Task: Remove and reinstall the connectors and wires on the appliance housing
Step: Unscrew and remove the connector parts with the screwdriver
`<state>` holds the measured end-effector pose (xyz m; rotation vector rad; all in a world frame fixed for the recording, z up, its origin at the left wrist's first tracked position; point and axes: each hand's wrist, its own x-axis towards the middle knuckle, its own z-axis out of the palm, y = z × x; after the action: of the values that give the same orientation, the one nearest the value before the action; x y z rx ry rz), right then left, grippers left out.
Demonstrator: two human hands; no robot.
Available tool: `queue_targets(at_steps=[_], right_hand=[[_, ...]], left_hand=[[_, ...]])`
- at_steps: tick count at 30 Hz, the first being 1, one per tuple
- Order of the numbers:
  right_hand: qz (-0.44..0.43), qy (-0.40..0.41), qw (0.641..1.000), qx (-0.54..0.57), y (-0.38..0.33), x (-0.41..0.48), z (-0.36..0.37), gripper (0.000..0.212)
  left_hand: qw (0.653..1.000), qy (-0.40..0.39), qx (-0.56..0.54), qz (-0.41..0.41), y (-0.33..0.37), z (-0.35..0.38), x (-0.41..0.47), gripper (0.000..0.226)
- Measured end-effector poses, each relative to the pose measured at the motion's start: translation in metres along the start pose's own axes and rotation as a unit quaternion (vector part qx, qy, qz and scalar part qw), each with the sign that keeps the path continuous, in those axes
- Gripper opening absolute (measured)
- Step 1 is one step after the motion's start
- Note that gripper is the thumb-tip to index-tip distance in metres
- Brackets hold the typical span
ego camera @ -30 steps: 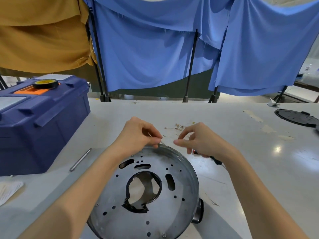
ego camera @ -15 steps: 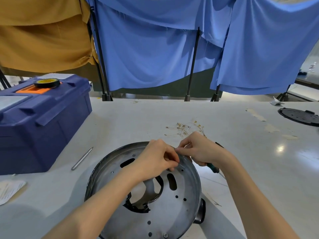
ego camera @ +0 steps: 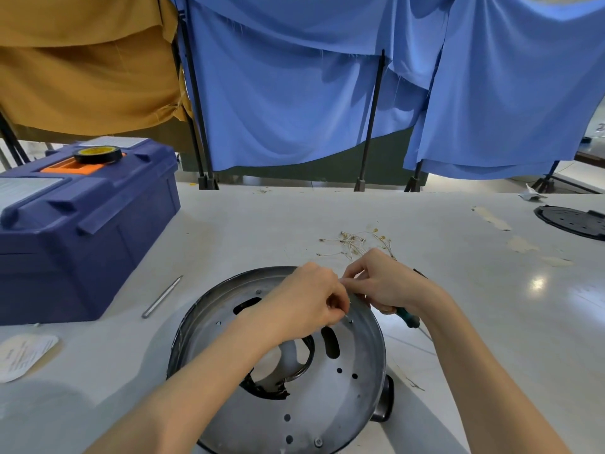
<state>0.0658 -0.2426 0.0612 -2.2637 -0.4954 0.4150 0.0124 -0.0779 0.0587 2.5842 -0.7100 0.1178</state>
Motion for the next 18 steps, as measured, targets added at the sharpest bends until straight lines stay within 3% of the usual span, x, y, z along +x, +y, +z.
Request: queue_targets(at_steps=[4, 8, 18], right_hand=[[0.001, 0.003, 1.0, 0.009, -0.001, 0.0, 0.0, 0.027], [-0.008, 0.004, 1.0, 0.007, -0.001, -0.001, 0.001, 0.026], [-0.01, 0.017, 1.0, 0.013, -0.001, 0.0, 0.004, 0.03]], left_hand=[[0.997, -0.037, 0.061, 0.001, 0.011, 0.005, 0.005, 0.02], [0.998, -0.037, 0.036, -0.034, 0.012, 0.004, 0.007, 0.014], [0.996, 0.026, 0.024, -0.084, 0.014, 0.007, 0.008, 0.014]])
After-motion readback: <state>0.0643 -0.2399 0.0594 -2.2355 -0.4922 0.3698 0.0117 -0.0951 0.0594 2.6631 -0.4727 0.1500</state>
